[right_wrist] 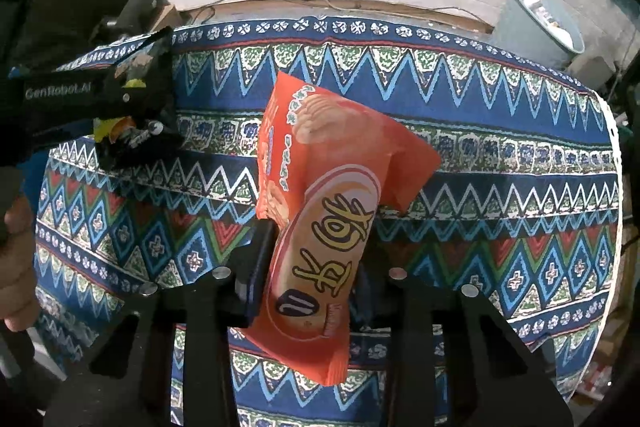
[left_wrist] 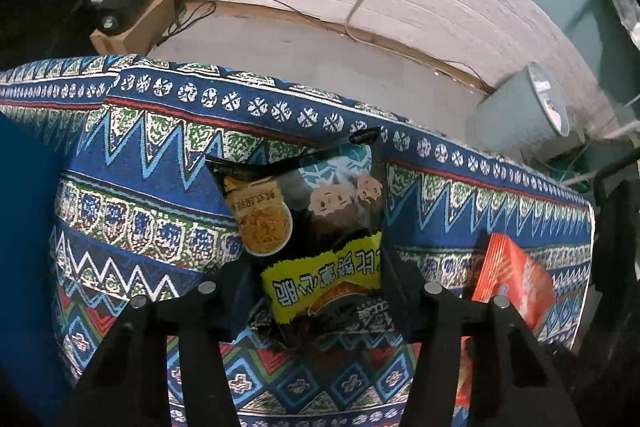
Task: Organize snacks
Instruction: 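Grasp the red-orange bag with the right tool while the left tool grasps the black packet, then carry the black packet and red-orange bag up over the cardboard box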
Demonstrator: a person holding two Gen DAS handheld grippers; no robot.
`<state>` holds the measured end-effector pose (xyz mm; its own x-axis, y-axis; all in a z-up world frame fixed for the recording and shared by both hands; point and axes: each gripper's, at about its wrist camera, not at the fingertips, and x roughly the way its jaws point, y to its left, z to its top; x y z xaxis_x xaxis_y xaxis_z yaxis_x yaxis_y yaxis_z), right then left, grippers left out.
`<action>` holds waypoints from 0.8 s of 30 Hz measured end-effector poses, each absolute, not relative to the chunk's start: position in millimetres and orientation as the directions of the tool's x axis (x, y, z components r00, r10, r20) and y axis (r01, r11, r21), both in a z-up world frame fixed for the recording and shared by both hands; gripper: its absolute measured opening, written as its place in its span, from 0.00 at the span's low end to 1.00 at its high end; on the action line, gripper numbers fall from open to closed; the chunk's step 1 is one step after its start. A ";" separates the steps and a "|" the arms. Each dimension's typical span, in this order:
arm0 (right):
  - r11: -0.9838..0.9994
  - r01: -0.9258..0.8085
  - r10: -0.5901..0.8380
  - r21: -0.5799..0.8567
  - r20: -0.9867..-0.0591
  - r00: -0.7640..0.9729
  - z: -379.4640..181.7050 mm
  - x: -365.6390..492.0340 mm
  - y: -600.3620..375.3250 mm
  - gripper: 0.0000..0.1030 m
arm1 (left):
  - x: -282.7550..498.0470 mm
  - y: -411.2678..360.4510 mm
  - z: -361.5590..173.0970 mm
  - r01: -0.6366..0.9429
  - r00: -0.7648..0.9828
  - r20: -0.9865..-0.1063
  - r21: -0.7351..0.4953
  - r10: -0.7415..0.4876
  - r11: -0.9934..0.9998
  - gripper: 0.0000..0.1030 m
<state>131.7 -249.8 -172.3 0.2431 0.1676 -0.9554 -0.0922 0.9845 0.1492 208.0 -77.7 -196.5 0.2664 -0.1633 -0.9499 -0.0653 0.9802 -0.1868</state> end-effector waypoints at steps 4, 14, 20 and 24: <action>0.985 -0.093 0.163 0.144 -0.955 0.248 -169.0 130.3 -253.6 0.30 | 199.0 -72.4 -195.3 -0.035 0.274 -0.951 -0.157 -0.141 0.987 0.55; 0.983 -0.095 0.177 0.157 -0.946 0.270 -154.0 124.2 -261.3 0.29 | 171.0 -58.8 -177.9 0.025 0.293 -0.951 -0.101 -0.104 0.995 0.55; 0.981 -0.112 0.184 0.157 -0.938 0.292 -135.3 117.1 -260.4 0.29 | 150.6 -56.5 -154.6 0.083 0.334 -0.940 -0.048 -0.073 0.995 0.55; 0.980 -0.131 0.182 0.148 -0.933 0.310 -121.5 112.2 -256.2 0.29 | 133.2 -53.4 -135.9 0.123 0.372 -0.926 -0.014 -0.059 0.992 0.55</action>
